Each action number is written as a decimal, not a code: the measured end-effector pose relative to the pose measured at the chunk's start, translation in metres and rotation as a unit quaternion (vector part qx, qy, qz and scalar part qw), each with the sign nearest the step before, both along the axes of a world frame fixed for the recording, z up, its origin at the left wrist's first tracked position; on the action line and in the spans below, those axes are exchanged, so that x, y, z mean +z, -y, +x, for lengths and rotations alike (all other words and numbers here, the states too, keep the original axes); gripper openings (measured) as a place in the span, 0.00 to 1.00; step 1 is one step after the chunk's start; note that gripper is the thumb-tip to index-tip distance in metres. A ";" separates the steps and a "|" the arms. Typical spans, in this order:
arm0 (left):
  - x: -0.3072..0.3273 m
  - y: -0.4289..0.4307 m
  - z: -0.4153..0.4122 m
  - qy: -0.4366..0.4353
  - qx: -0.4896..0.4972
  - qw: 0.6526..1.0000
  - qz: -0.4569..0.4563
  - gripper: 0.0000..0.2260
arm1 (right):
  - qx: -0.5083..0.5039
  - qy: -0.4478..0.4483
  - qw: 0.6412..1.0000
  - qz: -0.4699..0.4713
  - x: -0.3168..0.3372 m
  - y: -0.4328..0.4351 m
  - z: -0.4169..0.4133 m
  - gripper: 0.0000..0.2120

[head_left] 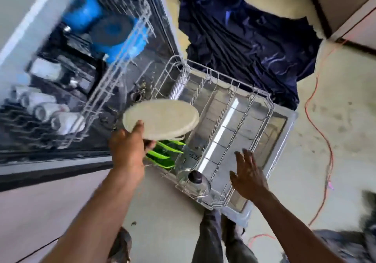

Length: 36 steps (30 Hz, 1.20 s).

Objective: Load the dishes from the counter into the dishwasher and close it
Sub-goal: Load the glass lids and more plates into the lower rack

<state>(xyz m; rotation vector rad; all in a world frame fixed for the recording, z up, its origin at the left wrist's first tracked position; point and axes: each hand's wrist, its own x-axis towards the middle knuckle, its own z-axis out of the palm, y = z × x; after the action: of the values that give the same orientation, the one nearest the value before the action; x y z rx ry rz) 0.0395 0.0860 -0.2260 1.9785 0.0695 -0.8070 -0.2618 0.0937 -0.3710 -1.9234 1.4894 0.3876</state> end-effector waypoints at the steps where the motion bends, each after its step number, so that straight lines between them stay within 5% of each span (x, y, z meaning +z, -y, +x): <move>1: -0.023 0.023 0.010 0.026 -0.024 0.999 0.024 0.07 | 0.017 -0.015 1.000 -0.014 -0.019 0.006 0.001 0.37; 6: -0.103 0.119 0.053 0.126 -0.120 0.980 0.095 0.12 | 0.075 -0.028 0.992 -0.092 -0.079 0.026 0.006 0.43; 8: -0.125 0.143 0.064 0.111 -0.160 0.971 0.139 0.14 | 0.072 -0.025 0.991 -0.109 -0.087 0.025 0.008 0.44; 12: -0.158 0.164 0.076 0.068 -0.161 0.967 0.184 0.05 | 0.062 -0.027 0.991 -0.111 -0.089 0.022 0.008 0.45; 24: -0.192 0.184 0.062 0.035 -0.213 0.939 0.267 0.17 | 0.103 -0.038 0.990 -0.085 -0.083 0.027 0.007 0.45; 31: -0.182 0.196 0.067 -0.049 -0.175 0.965 0.189 0.31 | 0.098 -0.020 0.991 -0.086 -0.083 0.028 0.008 0.43; 36: -0.147 0.153 0.068 -0.057 -0.123 0.983 0.126 0.27 | 0.107 -0.019 0.994 -0.010 -0.075 0.035 0.003 0.42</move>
<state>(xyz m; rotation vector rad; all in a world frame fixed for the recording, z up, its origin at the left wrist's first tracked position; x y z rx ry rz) 0.1079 -0.0672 -0.3732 2.2054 -0.0077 -1.1168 -0.2587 0.0585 -0.4456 -2.1098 1.3180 0.5099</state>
